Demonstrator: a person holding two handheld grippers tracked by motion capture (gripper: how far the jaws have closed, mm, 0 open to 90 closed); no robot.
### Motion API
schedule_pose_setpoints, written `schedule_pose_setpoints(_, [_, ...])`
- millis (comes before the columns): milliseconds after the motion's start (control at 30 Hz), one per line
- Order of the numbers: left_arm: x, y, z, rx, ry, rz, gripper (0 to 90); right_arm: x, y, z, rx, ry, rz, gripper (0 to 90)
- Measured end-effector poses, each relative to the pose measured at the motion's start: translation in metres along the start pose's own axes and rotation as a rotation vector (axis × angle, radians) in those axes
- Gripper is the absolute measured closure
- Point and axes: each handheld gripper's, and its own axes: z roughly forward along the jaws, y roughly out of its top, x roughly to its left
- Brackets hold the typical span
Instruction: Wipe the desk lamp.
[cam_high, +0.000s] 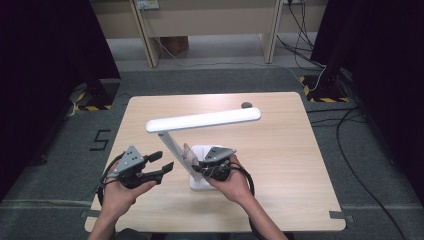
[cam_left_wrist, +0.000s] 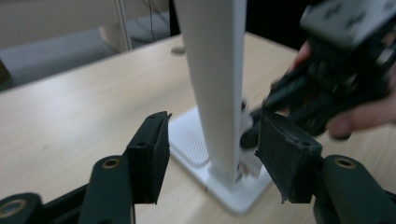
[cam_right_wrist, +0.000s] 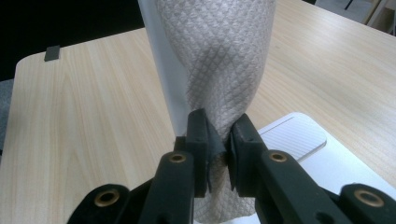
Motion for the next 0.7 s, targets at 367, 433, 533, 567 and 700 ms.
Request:
schedule_pose_setpoints(367, [0.003, 0.019, 0.016, -0.070, -0.020, -0.075, 38.2, 0.002, 0.007, -0.004, -0.004, 0.008, -0.016, 80.5])
schedule_pose_setpoints(433, [0.003, 0.020, 0.018, -0.084, -0.020, -0.083, 38.5, 0.002, 0.008, -0.004, -0.002, 0.006, -0.018, 80.5])
schedule_pose_setpoints(533, [0.004, 0.022, 0.020, -0.103, -0.018, -0.092, 40.1, 0.002, 0.009, -0.003, -0.001, 0.008, -0.016, 80.6])
schedule_pose_setpoints(567, [0.004, 0.022, 0.021, -0.109, -0.016, -0.097, 41.9, 0.002, 0.008, -0.003, 0.001, 0.011, -0.012, 80.6])
schedule_pose_setpoints(700, [0.001, 0.023, 0.021, -0.107, 0.021, -0.089, 48.9, 0.000, 0.007, -0.001, 0.013, 0.011, -0.015, 80.6])
